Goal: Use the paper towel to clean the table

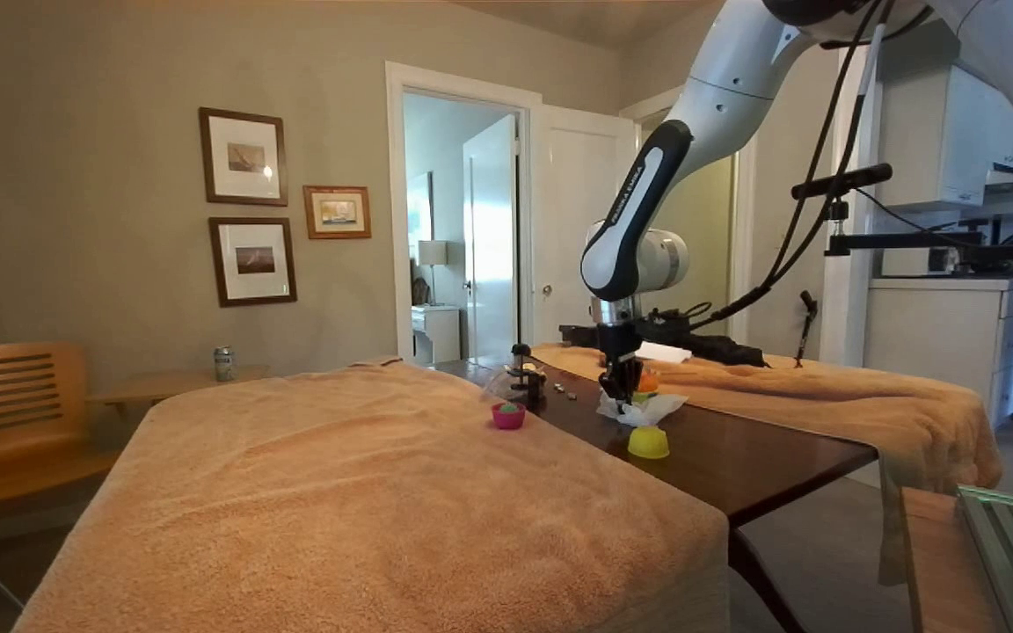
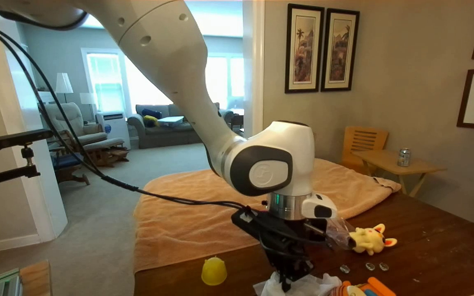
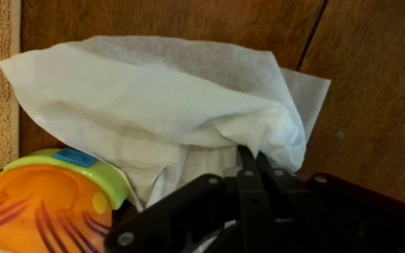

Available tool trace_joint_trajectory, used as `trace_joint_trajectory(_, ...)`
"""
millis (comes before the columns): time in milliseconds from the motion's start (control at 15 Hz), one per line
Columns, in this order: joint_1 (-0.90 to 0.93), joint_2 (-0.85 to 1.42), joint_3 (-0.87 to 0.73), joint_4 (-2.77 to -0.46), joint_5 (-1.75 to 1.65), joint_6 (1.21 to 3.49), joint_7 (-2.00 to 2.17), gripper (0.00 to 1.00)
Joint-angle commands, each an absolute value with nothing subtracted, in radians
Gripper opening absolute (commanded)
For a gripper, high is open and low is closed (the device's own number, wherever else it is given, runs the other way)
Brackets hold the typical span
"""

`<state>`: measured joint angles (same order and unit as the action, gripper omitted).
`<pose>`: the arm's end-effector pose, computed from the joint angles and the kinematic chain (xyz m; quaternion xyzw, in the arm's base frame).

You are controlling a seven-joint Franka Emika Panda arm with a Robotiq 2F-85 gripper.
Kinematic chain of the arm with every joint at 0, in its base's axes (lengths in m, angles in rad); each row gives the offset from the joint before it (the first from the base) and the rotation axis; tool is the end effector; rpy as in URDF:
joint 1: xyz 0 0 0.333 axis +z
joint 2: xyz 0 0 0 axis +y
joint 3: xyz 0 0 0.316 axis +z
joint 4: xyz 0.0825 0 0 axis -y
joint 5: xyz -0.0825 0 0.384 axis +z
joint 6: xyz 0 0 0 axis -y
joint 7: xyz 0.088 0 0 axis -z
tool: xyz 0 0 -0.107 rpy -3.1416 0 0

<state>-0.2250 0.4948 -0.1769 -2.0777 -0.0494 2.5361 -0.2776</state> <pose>0.5379 -0.2281 0.1870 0.9978 -0.0318 -0.0329 0.0475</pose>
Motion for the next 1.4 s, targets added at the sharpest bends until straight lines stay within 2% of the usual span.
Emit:
trace_joint_trajectory(0,-0.202,0.511,-0.162,-2.081,-0.104,2.552,-0.247,0.0)
trace_joint_trajectory(1333,-0.18,0.516,-0.109,-2.061,-0.126,2.555,-0.258,0.0)
